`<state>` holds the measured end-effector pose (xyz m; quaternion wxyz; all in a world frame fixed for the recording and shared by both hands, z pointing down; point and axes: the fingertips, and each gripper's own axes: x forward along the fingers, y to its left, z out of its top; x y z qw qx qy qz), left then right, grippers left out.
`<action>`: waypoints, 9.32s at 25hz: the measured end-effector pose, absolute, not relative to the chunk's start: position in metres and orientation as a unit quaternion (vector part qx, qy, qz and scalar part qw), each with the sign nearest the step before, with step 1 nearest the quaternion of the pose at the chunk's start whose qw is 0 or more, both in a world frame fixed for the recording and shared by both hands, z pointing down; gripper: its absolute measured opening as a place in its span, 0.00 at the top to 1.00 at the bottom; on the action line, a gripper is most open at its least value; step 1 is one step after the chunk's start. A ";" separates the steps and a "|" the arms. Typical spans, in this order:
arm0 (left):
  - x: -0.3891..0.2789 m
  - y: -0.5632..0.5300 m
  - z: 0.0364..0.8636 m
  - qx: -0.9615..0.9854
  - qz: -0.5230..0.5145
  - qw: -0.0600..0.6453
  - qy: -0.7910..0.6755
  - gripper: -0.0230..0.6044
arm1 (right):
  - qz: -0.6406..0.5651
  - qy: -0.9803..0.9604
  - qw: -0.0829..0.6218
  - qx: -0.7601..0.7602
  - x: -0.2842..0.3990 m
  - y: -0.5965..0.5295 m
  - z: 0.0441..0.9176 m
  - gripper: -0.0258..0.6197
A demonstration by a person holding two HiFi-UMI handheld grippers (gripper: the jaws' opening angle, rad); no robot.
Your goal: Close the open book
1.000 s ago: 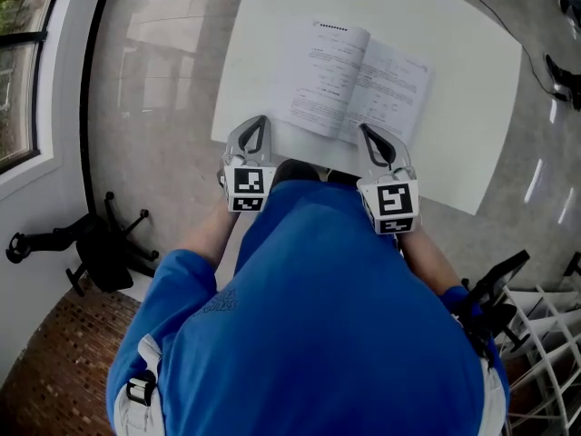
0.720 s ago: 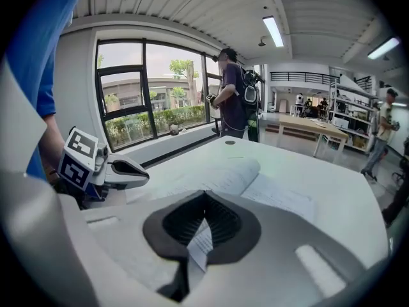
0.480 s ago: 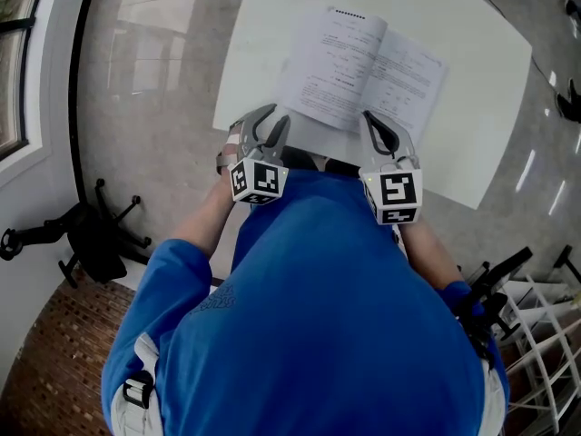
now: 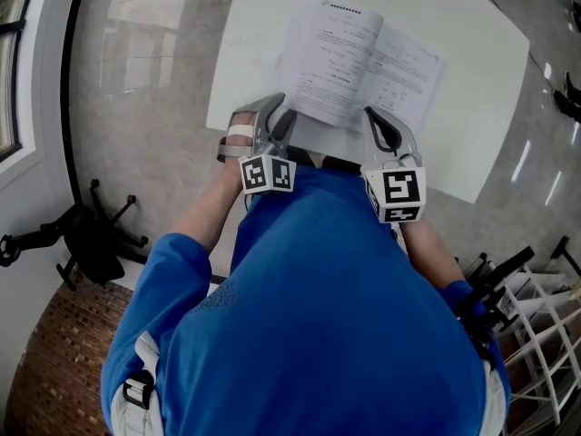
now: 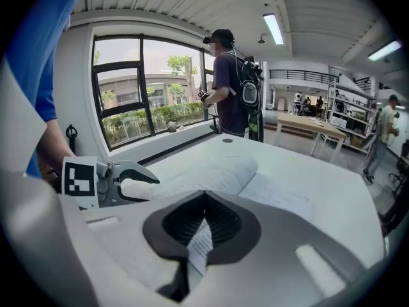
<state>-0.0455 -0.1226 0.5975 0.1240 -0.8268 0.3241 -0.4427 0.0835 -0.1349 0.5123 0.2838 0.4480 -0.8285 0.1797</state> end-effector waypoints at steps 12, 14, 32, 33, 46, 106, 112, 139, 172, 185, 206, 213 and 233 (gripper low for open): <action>-0.051 -0.127 0.595 -0.807 -0.440 0.170 0.354 0.63 | 0.185 -0.825 0.286 0.450 0.094 -0.132 0.518 0.96; -0.054 -0.128 0.592 -0.807 -0.435 0.164 0.364 0.63 | 0.186 -0.825 0.286 0.451 0.095 -0.132 0.518 0.96; -0.081 -0.135 0.598 -0.773 -0.342 -0.157 0.511 0.59 | 0.184 -0.828 0.280 0.449 0.093 -0.130 0.518 0.96; -0.081 -0.135 0.598 -0.767 -0.340 -0.176 0.516 0.59 | 0.184 -0.828 0.279 0.449 0.093 -0.130 0.518 0.96; -0.075 -0.137 0.581 -0.792 -0.230 -0.259 0.503 0.65 | 0.182 -0.828 0.278 0.451 0.096 -0.133 0.515 0.96; 0.141 -0.091 0.531 -0.956 -0.232 -0.123 0.134 0.73 | 0.309 -0.740 0.302 0.515 0.176 -0.091 0.581 0.96; 0.156 -0.086 0.542 -0.955 -0.250 -0.124 0.106 0.73 | 0.317 -0.730 0.331 0.507 0.187 -0.077 0.595 0.96; 0.190 -0.064 0.597 -0.924 -0.364 -0.109 0.048 0.78 | 0.338 -0.732 0.334 0.488 0.210 -0.053 0.607 0.96; 0.187 -0.066 0.600 -0.899 -0.401 -0.102 0.142 0.86 | 0.321 -0.756 0.344 0.456 0.231 -0.037 0.596 0.96; 0.091 -0.058 0.495 -0.929 -0.224 -0.097 0.279 0.95 | 0.216 -0.729 0.229 0.607 0.197 -0.009 0.494 0.96; 0.044 0.025 0.426 -0.943 -0.157 -0.056 0.289 0.95 | 0.170 -0.717 0.128 0.664 0.163 0.090 0.415 0.96; 0.069 0.037 0.426 -0.942 -0.157 -0.063 0.290 0.95 | 0.175 -0.711 0.110 0.672 0.194 0.101 0.411 0.96; 0.085 0.039 0.433 -0.940 -0.167 -0.074 0.289 0.95 | 0.175 -0.724 0.114 0.657 0.205 0.095 0.416 0.96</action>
